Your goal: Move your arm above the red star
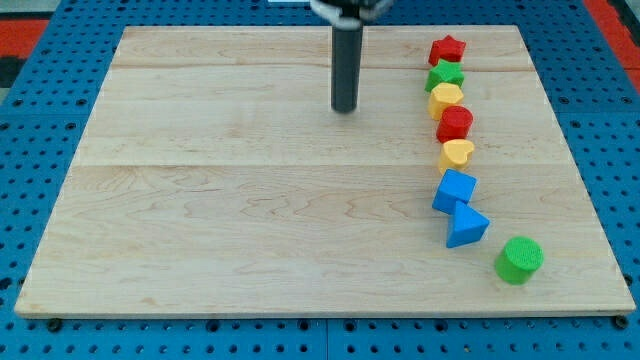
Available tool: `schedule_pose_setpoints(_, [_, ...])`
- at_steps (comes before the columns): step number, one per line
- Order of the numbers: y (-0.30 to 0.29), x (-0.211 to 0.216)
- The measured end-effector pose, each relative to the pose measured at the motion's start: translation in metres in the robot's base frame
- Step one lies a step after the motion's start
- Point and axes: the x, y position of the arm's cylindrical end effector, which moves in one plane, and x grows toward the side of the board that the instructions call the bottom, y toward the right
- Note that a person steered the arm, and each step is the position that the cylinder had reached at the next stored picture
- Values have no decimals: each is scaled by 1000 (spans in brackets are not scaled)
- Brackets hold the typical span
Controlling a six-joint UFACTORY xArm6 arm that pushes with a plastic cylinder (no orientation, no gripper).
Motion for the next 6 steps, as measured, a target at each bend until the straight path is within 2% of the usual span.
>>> schedule_pose_setpoints(1, [8, -90])
schedule_pose_setpoints(2, [55, -125])
schedule_pose_setpoints(4, [120, -118])
schedule_pose_setpoints(5, [137, -113])
schedule_pose_setpoints(6, [137, -86])
